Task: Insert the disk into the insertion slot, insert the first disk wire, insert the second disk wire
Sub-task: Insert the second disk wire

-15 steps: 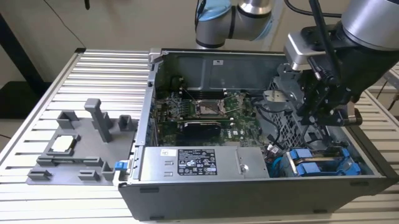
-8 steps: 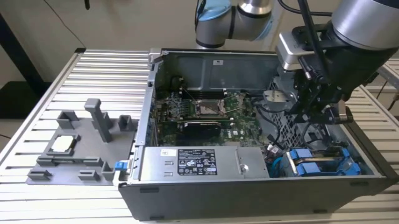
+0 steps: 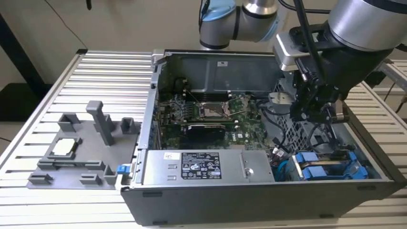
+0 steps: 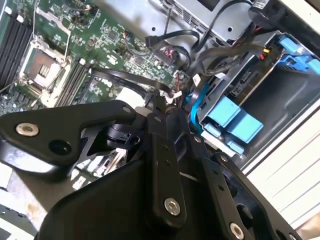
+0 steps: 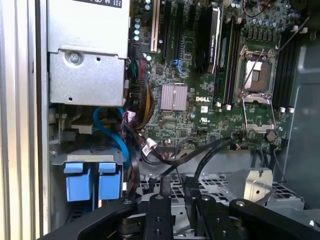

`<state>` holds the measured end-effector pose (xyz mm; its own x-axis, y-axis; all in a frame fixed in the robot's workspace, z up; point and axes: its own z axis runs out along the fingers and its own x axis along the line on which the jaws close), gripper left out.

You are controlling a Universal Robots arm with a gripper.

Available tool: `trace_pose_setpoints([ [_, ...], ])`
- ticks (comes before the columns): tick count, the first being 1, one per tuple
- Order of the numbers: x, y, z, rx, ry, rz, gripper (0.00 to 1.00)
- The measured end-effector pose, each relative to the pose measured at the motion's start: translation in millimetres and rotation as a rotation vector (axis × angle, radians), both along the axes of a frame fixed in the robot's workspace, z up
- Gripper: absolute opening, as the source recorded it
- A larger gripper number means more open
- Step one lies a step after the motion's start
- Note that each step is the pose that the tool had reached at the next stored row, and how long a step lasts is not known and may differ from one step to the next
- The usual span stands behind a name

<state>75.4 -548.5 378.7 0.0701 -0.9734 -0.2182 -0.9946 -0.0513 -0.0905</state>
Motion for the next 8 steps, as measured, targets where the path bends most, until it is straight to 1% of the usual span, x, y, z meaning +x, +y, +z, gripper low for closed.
trace_pose_setpoints([
  [4,-0.3,4.2,-1.7,0.0004,-0.0015,0.027,0.27],
  [8,-0.4,5.7,-4.9,0.0004,-0.0042,0.045,0.27],
])
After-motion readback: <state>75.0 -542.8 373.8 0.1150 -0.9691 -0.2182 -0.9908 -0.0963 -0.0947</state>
